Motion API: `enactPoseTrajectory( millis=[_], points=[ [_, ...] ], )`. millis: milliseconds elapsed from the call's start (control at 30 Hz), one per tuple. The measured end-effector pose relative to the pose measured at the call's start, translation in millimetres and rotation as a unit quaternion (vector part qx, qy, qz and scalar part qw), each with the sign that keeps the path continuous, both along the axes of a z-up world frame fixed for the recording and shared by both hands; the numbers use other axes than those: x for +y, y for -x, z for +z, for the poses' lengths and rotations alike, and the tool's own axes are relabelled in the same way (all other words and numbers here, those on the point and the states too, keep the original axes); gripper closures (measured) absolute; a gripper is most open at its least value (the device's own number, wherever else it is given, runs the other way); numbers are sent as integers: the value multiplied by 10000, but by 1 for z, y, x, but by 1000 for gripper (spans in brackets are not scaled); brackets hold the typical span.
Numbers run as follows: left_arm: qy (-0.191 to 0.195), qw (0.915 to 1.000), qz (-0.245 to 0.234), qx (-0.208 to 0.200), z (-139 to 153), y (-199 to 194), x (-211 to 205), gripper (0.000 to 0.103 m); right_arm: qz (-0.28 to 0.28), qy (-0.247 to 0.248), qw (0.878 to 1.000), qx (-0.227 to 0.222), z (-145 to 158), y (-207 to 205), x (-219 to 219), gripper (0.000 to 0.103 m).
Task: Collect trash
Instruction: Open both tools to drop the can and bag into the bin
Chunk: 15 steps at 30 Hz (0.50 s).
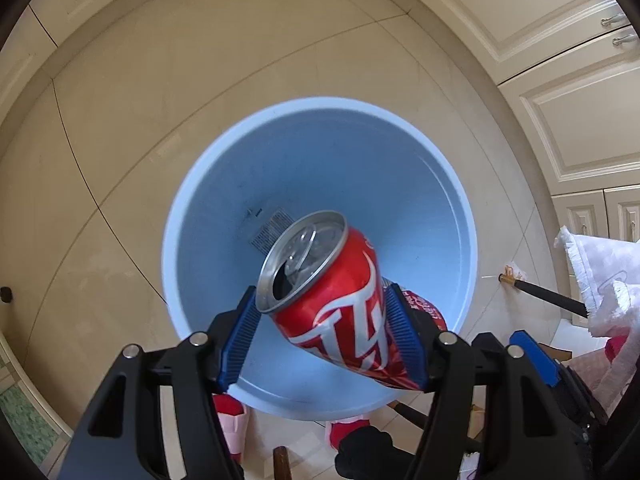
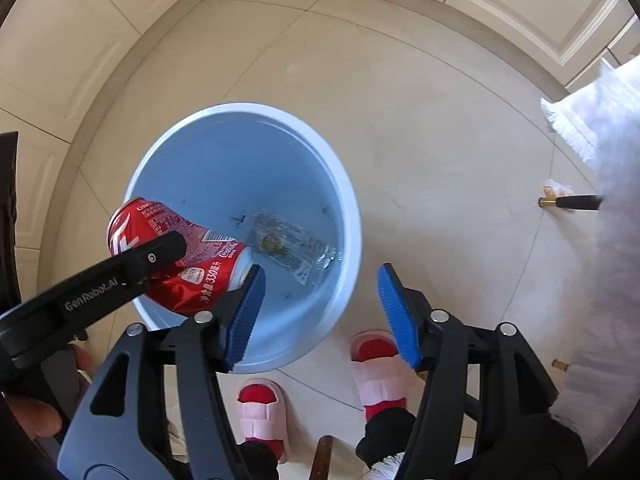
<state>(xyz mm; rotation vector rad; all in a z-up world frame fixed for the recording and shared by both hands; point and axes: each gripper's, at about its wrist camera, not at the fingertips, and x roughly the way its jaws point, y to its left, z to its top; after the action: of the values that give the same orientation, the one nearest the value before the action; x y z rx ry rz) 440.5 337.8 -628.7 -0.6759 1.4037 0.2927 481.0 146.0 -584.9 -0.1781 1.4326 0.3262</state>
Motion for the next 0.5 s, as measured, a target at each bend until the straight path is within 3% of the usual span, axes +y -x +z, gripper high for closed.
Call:
enactPoseTrajectory(
  millis=[167, 367, 500],
  points=[
    [198, 9998, 18, -82, -3, -3, -4, 40, -86, -50, 9999, 33, -3, -4, -8, 43],
    [195, 9998, 22, -58, -2, -3, -6, 35, -125, -132, 9998, -39, 7, 2, -10, 43],
    [75, 10000, -26, -30, 14, 2, -5, 34, -18, -152, 9996, -225, 18, 7, -11, 43]
  ],
)
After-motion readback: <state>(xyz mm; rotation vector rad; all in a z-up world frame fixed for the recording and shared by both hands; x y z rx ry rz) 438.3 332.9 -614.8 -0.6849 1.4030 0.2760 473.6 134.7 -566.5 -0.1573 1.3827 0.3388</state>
